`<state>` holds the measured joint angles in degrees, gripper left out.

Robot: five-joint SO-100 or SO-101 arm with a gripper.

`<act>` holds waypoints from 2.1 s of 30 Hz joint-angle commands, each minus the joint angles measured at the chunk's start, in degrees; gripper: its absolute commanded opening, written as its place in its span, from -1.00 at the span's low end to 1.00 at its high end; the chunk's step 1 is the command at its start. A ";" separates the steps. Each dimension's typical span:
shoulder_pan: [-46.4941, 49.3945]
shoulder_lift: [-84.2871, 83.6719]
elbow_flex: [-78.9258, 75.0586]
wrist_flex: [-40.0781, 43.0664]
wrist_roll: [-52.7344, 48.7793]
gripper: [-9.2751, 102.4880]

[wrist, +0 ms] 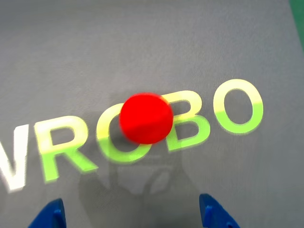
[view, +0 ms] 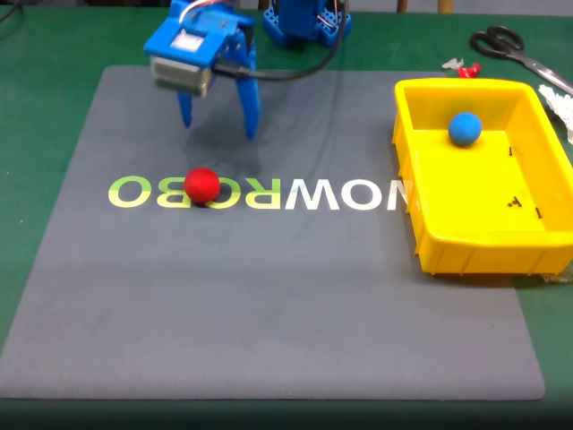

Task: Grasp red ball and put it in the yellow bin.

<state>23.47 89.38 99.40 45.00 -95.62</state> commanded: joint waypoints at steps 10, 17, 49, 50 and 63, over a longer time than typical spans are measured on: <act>1.32 -12.92 -15.47 -1.05 -0.79 -0.25; 1.23 -18.28 -20.48 -0.88 -0.79 -0.25; -1.93 -28.30 -27.25 -1.41 0.09 -0.83; -1.93 -28.30 -27.33 -1.41 0.09 -0.83; -2.29 -24.35 -27.42 -0.97 1.05 -0.83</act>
<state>21.62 60.64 75.59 44.82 -95.89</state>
